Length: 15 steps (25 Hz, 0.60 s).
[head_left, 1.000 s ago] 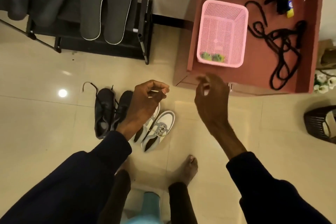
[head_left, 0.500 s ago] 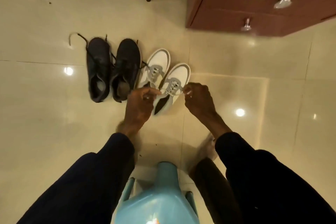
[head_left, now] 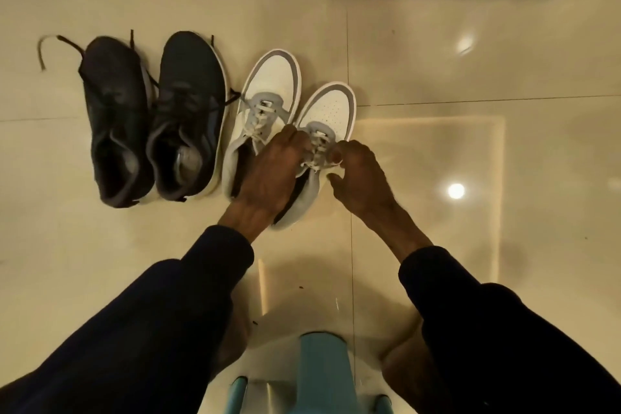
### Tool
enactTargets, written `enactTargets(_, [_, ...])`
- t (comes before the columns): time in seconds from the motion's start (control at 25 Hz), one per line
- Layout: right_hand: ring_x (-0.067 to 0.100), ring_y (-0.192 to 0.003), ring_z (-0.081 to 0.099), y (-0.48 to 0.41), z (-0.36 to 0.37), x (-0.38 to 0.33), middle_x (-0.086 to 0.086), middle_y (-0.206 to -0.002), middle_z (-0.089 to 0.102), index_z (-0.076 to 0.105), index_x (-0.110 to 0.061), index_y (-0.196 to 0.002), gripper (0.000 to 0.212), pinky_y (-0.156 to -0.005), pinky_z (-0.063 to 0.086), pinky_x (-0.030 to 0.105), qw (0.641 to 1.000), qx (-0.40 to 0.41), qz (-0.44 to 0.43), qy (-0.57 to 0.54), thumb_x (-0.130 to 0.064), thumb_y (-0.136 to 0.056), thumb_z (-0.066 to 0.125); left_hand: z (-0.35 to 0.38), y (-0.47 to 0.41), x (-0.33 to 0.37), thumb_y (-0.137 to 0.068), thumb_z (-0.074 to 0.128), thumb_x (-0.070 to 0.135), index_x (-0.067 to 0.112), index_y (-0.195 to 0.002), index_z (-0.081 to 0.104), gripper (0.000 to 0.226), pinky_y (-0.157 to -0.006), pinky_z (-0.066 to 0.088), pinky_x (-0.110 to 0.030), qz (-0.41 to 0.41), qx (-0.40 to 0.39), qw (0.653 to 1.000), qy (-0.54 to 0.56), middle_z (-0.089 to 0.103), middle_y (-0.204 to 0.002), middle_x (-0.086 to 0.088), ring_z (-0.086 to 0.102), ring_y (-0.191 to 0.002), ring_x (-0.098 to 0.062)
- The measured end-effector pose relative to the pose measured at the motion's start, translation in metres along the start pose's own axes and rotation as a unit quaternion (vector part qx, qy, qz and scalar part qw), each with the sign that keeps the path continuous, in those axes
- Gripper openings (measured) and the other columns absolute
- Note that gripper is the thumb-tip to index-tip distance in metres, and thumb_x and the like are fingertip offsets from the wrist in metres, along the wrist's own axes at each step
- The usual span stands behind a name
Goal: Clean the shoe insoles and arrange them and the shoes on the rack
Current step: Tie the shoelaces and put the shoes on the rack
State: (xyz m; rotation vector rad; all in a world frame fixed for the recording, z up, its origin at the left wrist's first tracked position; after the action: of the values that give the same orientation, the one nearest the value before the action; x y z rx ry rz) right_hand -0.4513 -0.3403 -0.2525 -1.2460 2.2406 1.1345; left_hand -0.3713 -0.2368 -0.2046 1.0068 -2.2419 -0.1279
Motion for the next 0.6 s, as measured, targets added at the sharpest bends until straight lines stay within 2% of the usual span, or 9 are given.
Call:
enactTargets(0.12, [0.012,-0.082,0.061,-0.016,0.004,0.011,-0.006,-0.087,0.066,0.065,-0.022,-0.088,0.013,-0.07,0.055,0.039,0.998,-0.022,-0.043,-0.036,-0.015,-0.081,0.074,0.011,0.0,-0.016,-0.088,0.064,-0.002,0.009,-0.111,0.063,0.026,-0.086,0.047,-0.035,-0.016,0.055,0.998,-0.004,0.063,-0.109,-0.01,0.06,-0.103,-0.029])
enactTargets(0.24, [0.002,-0.071,0.062,-0.023,0.003,0.016,-0.007,-0.078,0.069,0.073,-0.019,-0.083,0.002,-0.066,0.052,0.027,0.995,-0.09,-0.038,-0.036,-0.017,-0.084,0.075,0.022,0.008,-0.015,-0.088,0.047,0.012,0.008,-0.113,0.06,0.029,-0.09,0.045,-0.043,-0.037,0.081,0.996,0.003,0.061,-0.107,-0.014,0.056,-0.103,-0.033])
enactTargets(0.32, [0.0,-0.072,0.062,-0.029,-0.001,0.02,-0.01,-0.077,0.071,0.076,-0.024,-0.079,0.005,-0.066,0.048,0.022,0.988,-0.152,-0.021,0.003,-0.021,-0.084,0.076,0.032,0.012,-0.014,-0.087,0.047,0.015,0.011,-0.116,0.058,0.031,-0.089,0.044,-0.043,-0.055,0.076,0.995,0.023,0.059,-0.107,-0.012,0.054,-0.102,-0.031])
enactTargets(0.4, [0.003,-0.076,0.062,-0.027,-0.007,0.023,-0.013,-0.076,0.07,0.076,-0.03,-0.075,0.015,-0.068,0.048,0.022,0.975,-0.218,-0.007,0.038,-0.02,-0.085,0.074,0.042,0.014,-0.017,-0.088,0.061,0.011,0.018,-0.114,0.058,0.027,-0.086,0.045,-0.036,-0.067,0.066,0.994,0.063,0.06,-0.104,-0.006,0.057,-0.099,-0.024])
enactTargets(0.48, [0.006,-0.081,0.063,-0.024,-0.014,0.023,-0.012,-0.078,0.071,0.078,-0.029,-0.076,0.021,-0.071,0.051,0.023,0.962,-0.263,-0.011,0.067,-0.015,-0.089,0.069,0.052,0.015,-0.022,-0.091,0.063,0.009,0.024,-0.107,0.063,0.021,-0.079,0.047,-0.027,-0.076,0.046,0.988,0.129,0.064,-0.099,0.002,0.061,-0.094,-0.013])
enactTargets(0.6, [0.012,-0.084,0.065,-0.022,-0.027,0.019,-0.007,-0.078,0.074,0.078,-0.027,-0.073,0.031,-0.076,0.052,0.029,0.968,-0.239,-0.026,0.069,-0.007,-0.088,0.06,0.061,0.015,-0.021,-0.1,0.054,0.007,0.03,-0.089,0.069,0.03,-0.073,0.046,-0.015,-0.086,0.023,0.978,0.187,0.069,-0.091,0.014,0.062,-0.088,0.001])
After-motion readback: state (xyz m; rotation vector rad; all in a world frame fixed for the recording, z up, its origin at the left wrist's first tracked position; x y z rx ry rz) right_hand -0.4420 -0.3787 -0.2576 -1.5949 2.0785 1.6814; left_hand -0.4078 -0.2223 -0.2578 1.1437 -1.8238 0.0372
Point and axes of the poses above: each hand's wrist, its own y-axis away from the middle knuckle, its own z-axis out of the palm, x = y × z, the point moved 10 cm from there along -y, towards the middle knuckle
